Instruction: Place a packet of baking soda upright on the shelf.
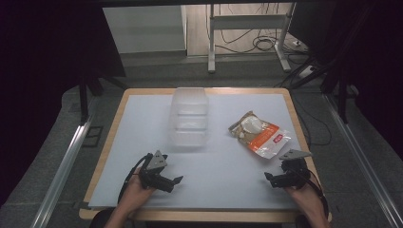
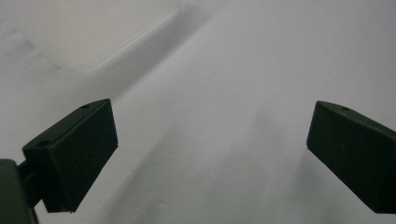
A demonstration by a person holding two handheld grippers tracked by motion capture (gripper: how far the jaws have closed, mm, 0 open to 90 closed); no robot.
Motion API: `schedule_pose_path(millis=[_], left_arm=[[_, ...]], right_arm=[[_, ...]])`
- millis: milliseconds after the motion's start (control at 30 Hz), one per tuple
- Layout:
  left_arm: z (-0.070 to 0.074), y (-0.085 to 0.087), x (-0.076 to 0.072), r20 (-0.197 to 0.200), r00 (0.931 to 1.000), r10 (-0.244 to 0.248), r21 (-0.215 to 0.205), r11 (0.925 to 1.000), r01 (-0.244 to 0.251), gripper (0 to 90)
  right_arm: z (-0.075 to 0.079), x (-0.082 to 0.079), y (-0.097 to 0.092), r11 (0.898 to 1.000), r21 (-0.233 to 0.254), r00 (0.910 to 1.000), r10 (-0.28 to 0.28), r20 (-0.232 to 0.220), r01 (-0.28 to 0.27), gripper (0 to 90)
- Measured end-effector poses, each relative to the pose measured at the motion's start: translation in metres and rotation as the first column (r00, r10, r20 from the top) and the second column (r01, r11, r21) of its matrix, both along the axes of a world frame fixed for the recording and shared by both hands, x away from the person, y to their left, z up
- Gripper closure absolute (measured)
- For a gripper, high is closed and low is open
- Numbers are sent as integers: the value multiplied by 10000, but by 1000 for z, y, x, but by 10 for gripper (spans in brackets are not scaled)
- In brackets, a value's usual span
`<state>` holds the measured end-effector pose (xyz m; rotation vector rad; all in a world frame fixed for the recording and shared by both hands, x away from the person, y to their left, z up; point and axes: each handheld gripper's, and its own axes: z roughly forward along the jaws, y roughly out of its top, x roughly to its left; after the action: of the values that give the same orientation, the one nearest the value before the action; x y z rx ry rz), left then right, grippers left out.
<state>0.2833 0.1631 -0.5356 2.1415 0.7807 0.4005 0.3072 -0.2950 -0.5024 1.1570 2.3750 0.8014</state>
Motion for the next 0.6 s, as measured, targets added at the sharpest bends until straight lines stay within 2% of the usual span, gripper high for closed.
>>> schedule_pose_path(millis=[133, 600], left_arm=[[0, 0, -1, 27, 10000, 9, -11, 10000, -9, 19], [0, 0, 0, 4, 10000, -5, 16, 10000, 5, 19]], right_arm=[[1, 1, -3, 9998, 198, 10000, -47, 71, 46, 59], [3, 1, 0, 9996, 274, 10000, -58, -2, 58, 54]])
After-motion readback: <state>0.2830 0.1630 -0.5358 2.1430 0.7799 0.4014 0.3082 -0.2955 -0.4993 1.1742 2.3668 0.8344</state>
